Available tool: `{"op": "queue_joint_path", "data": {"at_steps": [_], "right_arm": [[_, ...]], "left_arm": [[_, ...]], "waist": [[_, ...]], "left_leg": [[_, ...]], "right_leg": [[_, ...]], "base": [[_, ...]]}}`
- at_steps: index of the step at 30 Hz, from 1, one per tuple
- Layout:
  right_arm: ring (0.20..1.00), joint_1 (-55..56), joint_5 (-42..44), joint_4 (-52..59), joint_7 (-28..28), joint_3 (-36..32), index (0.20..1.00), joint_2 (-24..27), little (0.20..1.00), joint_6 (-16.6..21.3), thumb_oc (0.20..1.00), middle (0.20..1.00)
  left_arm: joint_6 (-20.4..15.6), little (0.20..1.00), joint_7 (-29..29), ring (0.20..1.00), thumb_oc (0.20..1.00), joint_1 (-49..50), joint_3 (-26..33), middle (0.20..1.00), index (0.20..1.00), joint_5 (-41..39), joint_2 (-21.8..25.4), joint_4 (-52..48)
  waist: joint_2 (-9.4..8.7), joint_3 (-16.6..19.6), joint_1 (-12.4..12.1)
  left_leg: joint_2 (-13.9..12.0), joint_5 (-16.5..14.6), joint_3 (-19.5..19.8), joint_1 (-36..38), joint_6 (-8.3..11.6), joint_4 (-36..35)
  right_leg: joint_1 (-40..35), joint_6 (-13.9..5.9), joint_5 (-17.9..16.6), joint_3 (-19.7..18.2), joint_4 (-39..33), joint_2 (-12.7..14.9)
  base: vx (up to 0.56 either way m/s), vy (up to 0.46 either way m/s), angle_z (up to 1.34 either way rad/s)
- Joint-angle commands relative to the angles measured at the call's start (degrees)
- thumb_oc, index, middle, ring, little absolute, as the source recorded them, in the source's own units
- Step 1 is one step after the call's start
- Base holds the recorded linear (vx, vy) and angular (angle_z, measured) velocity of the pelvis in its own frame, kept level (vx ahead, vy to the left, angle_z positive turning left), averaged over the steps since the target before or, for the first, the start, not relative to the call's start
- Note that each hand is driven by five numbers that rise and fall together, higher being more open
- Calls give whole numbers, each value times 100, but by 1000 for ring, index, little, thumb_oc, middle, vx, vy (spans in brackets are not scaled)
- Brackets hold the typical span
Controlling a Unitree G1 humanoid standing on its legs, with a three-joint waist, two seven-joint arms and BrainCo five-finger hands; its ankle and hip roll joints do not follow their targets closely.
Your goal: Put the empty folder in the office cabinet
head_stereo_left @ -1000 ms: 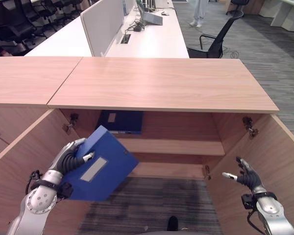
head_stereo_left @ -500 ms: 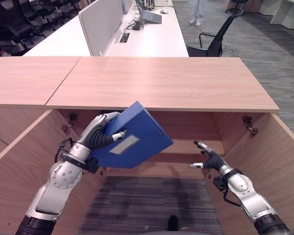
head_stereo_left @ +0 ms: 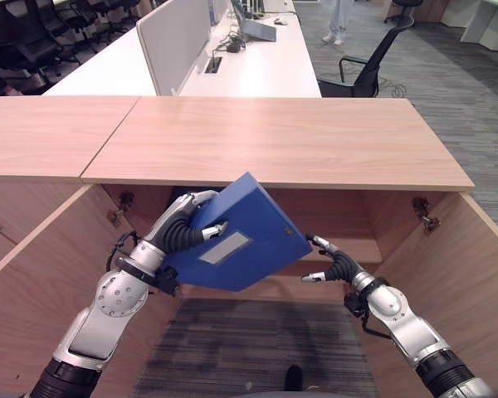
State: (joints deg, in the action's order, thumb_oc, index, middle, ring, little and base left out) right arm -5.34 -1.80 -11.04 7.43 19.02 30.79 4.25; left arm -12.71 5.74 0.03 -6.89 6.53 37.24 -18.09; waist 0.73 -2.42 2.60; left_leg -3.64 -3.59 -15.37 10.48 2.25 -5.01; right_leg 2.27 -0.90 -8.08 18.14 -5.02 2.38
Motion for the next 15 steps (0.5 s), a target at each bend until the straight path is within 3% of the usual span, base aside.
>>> {"op": "queue_joint_path", "data": {"at_steps": [1,10,15], "right_arm": [[1000,-428,-89,397,-175,-261,1000,19,1000,284,1000,1000],[1000,-221,-62,714,-159,-665,1000,237,1000,296,1000,1000],[1000,-256,48,736,-125,-608,1000,208,1000,302,1000,1000]], "left_arm": [[-392,200,-55,200,200,-190,65,200,200,-354,464,-391],[-406,200,188,200,200,56,279,200,200,-342,805,-481],[-408,200,173,200,200,34,263,200,200,-395,753,-491]], "waist": [[-374,149,26],[-372,149,30],[-385,147,27]], "left_leg": [[182,-88,-69,-300,-118,1],[174,-99,-75,-288,-107,1],[171,-91,-74,-287,-107,1]], "right_leg": [[-753,-676,713,-85,2,253],[-765,-680,732,-90,2,232],[-766,-671,730,-94,2,223]], "base": [[0,0,0],[0,0,0],[0,0,0]]}}
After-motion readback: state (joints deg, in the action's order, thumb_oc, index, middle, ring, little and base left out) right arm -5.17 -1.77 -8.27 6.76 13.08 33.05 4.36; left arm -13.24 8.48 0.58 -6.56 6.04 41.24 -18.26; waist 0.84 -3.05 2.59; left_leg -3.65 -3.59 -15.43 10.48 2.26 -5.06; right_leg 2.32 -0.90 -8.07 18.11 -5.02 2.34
